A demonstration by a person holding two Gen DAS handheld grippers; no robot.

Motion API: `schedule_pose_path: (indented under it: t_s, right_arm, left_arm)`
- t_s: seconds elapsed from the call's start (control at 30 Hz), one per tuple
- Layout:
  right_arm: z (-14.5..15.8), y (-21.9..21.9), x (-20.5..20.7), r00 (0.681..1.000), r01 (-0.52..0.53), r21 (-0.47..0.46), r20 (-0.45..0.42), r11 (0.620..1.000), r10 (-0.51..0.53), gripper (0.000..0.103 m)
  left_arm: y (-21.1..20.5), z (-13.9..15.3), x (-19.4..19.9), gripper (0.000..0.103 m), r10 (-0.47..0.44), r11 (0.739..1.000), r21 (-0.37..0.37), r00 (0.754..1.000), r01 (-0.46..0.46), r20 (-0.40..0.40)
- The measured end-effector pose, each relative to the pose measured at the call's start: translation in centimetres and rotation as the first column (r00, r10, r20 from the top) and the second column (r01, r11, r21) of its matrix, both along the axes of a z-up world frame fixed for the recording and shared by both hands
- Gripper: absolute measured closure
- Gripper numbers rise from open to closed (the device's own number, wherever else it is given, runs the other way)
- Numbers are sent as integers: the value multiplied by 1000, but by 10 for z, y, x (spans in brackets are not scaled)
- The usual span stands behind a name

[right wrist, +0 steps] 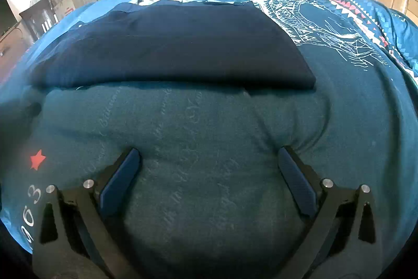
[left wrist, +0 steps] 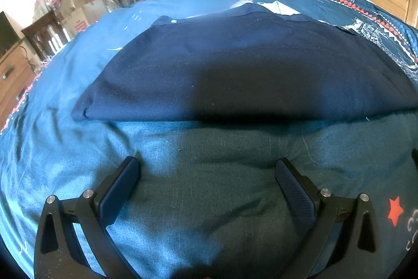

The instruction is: Fold large clothes

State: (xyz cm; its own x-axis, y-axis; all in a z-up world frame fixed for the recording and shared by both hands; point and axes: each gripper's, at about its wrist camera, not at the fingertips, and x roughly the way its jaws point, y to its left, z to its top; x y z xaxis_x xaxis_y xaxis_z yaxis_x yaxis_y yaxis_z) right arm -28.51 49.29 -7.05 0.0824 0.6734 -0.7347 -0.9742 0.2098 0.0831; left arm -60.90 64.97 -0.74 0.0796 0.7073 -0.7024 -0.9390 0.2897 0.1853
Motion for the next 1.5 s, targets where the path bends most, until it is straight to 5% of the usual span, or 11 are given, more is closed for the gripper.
schedule_pose_path:
  t_s: [0.13, 0.3, 0.43, 0.53, 0.67, 1.5]
  right_arm:
    - [1, 1, 0, 1000, 3, -10, 4, 1000, -3, 0]
    - [25, 13, 3, 993, 99, -174, -52, 980, -109, 0]
    - [39, 18, 2, 984, 162, -101, -62, 982, -169, 0]
    - [18, 26, 0, 985, 162, -112, -49, 981, -168, 0]
    - [5, 13, -7, 989, 148, -10, -13, 989, -148, 0]
    - [3, 14, 1, 990, 125, 4, -67, 992, -125, 0]
  left_arm:
    - [0, 0, 0, 0, 1, 1000, 2, 1000, -1, -4]
    - [1, 0, 0, 0, 4, 1000, -2, 1000, -4, -8]
    - [3, 0, 2, 0, 13, 1000, -9, 1000, -14, -20]
    - [5, 2, 1, 0, 39, 999, -31, 999, -39, -8]
    - [4, 0, 1, 0, 37, 999, -20, 999, -37, -2]
    - [-1, -1, 1, 0, 35, 999, 11, 999, -35, 10]
